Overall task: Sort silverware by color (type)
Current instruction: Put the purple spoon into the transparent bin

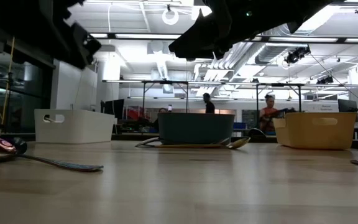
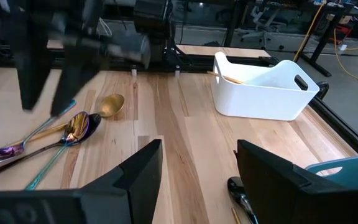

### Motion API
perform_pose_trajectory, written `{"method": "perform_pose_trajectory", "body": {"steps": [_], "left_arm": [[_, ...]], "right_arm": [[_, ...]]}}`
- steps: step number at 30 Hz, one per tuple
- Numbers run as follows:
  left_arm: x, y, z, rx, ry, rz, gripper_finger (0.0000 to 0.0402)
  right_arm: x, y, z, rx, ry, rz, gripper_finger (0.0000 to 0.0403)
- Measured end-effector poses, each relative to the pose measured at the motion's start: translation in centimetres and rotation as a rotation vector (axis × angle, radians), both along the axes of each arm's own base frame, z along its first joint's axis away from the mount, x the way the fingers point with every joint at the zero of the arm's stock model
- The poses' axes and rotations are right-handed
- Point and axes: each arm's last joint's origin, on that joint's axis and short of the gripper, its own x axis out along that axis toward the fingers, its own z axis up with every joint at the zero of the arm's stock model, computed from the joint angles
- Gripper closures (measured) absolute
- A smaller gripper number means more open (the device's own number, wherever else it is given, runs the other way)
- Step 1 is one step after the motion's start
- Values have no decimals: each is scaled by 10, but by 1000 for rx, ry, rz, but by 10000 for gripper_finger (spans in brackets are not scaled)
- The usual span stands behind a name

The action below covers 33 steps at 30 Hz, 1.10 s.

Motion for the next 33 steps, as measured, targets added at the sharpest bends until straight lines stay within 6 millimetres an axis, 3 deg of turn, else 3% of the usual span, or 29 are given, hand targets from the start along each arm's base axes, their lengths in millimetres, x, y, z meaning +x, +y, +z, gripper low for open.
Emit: {"method": "perform_pose_trajectory", "body": {"steps": [9,18,23,33], "left_arm": [[14,-23,-37,113,216,-30,291],[16,-42,-66,238,281,-64,291],[17,-43,-76,277,301,-52,291],[18,-42,-79,247,324,-12,300]], "right_arm": [[0,0,0,-2,6,1,201],[0,0,-1,-3,7,0,201],[0,0,-1,-3,7,0,201],[0,0,-1,-3,7,0,201]]}}
